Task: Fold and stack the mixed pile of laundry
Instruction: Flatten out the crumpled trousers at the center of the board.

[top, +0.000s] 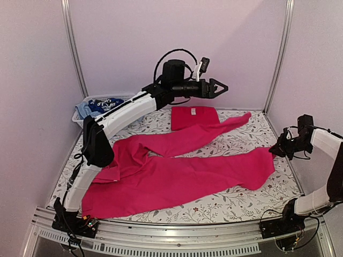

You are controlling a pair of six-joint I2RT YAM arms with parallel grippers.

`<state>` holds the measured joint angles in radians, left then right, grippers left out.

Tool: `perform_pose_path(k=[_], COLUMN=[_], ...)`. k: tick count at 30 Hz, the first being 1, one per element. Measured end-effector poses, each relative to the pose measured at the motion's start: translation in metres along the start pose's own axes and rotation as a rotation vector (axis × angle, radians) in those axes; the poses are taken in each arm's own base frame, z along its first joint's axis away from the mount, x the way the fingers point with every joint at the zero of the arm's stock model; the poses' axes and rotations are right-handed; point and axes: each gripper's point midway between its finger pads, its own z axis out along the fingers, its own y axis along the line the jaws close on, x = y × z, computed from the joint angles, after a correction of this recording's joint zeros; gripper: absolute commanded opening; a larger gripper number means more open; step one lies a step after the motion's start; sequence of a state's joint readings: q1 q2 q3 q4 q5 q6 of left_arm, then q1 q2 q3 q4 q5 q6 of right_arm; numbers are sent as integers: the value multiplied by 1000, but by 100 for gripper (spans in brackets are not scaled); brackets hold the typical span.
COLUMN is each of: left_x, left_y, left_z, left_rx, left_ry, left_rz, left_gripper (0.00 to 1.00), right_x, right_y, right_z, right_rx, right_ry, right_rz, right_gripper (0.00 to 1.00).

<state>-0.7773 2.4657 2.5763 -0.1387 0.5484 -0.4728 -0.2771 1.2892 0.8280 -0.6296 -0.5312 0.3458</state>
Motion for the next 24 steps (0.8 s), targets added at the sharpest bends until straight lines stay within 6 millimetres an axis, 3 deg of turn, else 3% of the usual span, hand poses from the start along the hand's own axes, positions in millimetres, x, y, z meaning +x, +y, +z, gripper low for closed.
perform_pose_path(k=[2,4,6,8,11,12,14,15,16,20,22,24], left_x=[40,58,68,63,37,32,38,49,62,147,184,207], left_y=[22,43,65,77,69,60,37,27,19,15,14,8], left_z=[9,-2,-37,-92,-195,-227,-277,-293,-306,-351,-366,-371], left_rx=[-80,-179,-305,-442,-644,-696,-764,-784,-803,-935,-1004,-1043], left_ry=[81,131,183,209,161,135,97,98,102,213,290,358], left_rz=[-51,-83,-119,-142,-163,-184,-239,-274,-314,-525,-604,-652], left_gripper=[100,100,100,100,100,100,100,100,100,100,100,100], right_x=[2,2,2,1,0,0,-1,-3,-5,-30,-40,-43], right_y=[-1,0,1,3,7,8,8,7,5,3,13,29], right_z=[1,1,0,0,0,0,0,-1,-3,-19,-25,-23], right_rx=[-2,-5,-9,-22,-41,-46,-40,-20,1,126,132,122], right_ry=[7,5,3,3,1,0,-1,-4,-11,-100,-142,-154], right_rz=[4,1,-2,-5,-11,-21,-32,-41,-50,-111,-151,-207], right_gripper=[0,0,0,8,41,60,87,97,99,99,99,99])
